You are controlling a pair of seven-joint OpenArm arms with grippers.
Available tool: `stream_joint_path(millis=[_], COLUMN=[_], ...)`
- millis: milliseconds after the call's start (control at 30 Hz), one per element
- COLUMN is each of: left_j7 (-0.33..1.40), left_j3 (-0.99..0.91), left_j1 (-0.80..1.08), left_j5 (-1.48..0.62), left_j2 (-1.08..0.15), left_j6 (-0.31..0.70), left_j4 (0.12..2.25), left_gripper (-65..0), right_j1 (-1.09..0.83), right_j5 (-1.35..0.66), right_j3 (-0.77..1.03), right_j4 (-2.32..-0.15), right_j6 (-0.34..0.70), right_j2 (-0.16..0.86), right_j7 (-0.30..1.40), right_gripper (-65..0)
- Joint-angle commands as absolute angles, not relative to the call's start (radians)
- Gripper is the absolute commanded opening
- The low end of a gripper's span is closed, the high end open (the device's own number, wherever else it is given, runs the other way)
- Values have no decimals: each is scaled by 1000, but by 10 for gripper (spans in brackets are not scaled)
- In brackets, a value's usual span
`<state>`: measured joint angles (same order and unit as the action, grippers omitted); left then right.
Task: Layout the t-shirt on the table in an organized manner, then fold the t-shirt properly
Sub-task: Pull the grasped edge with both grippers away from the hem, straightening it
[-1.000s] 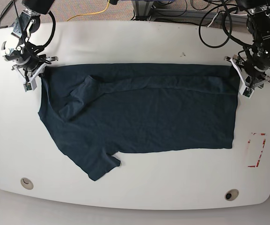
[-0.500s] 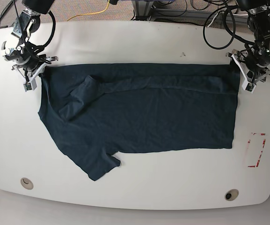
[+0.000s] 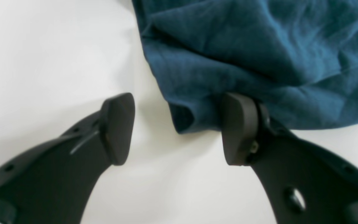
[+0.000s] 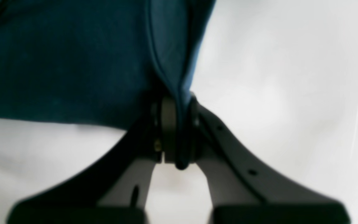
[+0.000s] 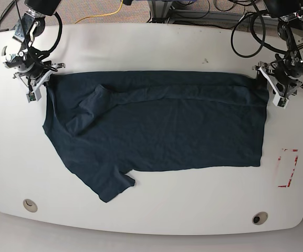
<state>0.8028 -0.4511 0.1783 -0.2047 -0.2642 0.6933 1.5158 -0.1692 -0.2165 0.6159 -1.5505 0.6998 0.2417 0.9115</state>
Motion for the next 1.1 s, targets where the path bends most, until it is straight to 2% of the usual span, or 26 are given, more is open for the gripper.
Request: stream_joint_path(millis=[0, 167, 333, 767, 1067], left_j7=[845, 846, 849, 885, 891], left_j3=[-429, -421, -404, -398, -404], left_j1=[202, 222, 248, 472, 527], left_j5=[-168, -166, -166, -168, -170], left_j2=[-271, -283, -285, -282, -285], left_j6=[698, 698, 698, 698, 698], left_j4=[1517, 1518, 1541, 1807, 1853], left_gripper=[-394, -650, -650, -650, -650], right_j1=[-186, -216, -265, -437, -481], right_j5=[-200, -200, -200, -199, -200], right_j3=[619, 621, 622, 625, 645], right_j4=[-1564, -1600, -1656, -1756, -1761], right_j6=[698, 698, 698, 698, 698], right_j2=[255, 257, 257, 260, 257], right_j7=[932, 932, 932, 934, 934], right_gripper=[-650, -650, -650, -650, -650])
